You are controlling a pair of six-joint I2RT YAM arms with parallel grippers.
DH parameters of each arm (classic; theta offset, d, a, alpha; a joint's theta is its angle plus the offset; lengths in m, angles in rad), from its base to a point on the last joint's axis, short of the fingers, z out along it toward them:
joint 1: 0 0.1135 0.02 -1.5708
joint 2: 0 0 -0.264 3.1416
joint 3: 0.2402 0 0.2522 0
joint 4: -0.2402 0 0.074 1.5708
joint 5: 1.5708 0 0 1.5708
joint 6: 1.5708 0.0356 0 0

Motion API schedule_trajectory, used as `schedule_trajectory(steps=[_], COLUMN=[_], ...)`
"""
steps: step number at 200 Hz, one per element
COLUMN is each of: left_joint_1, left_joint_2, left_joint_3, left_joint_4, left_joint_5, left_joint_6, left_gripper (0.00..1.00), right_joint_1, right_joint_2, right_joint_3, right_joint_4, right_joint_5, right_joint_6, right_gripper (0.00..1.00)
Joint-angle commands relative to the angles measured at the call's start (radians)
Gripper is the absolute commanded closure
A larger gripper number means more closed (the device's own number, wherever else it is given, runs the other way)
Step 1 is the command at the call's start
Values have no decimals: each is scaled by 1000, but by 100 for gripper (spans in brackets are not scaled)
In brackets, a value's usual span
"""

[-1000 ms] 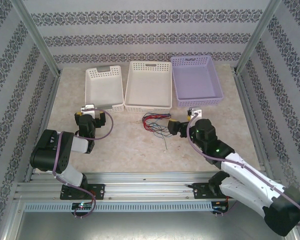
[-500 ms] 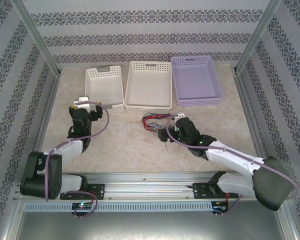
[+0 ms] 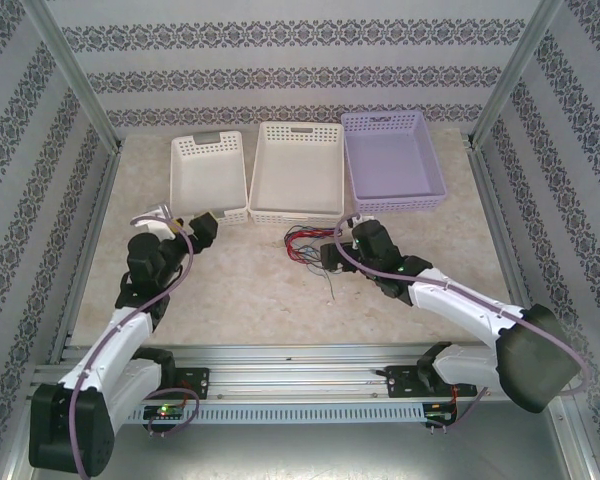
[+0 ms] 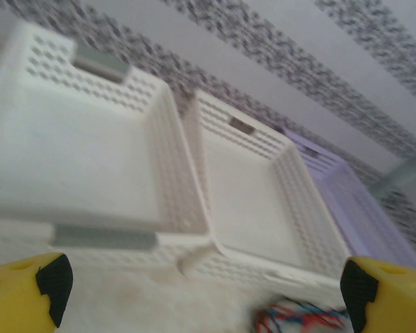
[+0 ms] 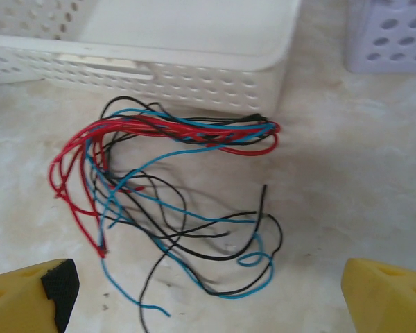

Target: Untangle the cables

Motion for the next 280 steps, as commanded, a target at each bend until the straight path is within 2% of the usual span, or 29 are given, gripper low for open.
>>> schedule_trajectory(steps=[1, 18, 34, 49, 56, 66, 73, 85, 107, 139, 157, 186, 257, 280], left_joint_1=[4, 4, 5, 11, 16, 17, 17, 18, 17, 9, -7, -64, -265, -310], left_joint_2=[-35, -21, -4, -12, -22, -38, -39, -39, -52, -51, -37, -22, 30, 57], left_joint_3=[32, 50, 26, -14, -11, 17, 39, 70, 82, 133, 131, 102, 53, 45], left_joint_4=[13, 2, 90, 208, 170, 27, -57, -107, -166, -352, -400, -421, -417, -389], left_joint_5=[207, 232, 251, 277, 277, 229, 198, 229, 197, 160, 145, 110, -55, -70], left_joint_6=[-124, -198, -314, -360, -369, -370, -350, -236, -237, -165, -148, -140, -106, -106], left_gripper=[0, 0, 0, 0, 0, 0, 0, 0, 0, 0, 0, 0, 0, 0], right_joint_1=[-21, -29, -35, -42, -46, -51, -54, -64, -74, -93, -123, -140, -145, -175], right_joint_2=[-2, -1, 10, 17, 19, 19, 21, 24, 38, 86, 125, 176, 256, 259], right_joint_3=[6, 0, 1, 3, 0, -6, -12, -19, -28, -28, -28, -17, 8, -25], right_joint_4=[-8, 8, 14, 14, 16, 23, 29, 40, 52, 72, 98, 114, 161, 231], right_joint_5=[-40, -53, -57, -63, -67, -73, -79, -92, -103, -104, -158, -176, -203, -266], right_joint_6=[13, 7, 5, 0, -2, -6, -8, -10, -22, -31, -16, -13, -11, 22], right_gripper=[3, 3, 3, 3, 3, 3, 3, 3, 3, 3, 3, 5, 6, 6])
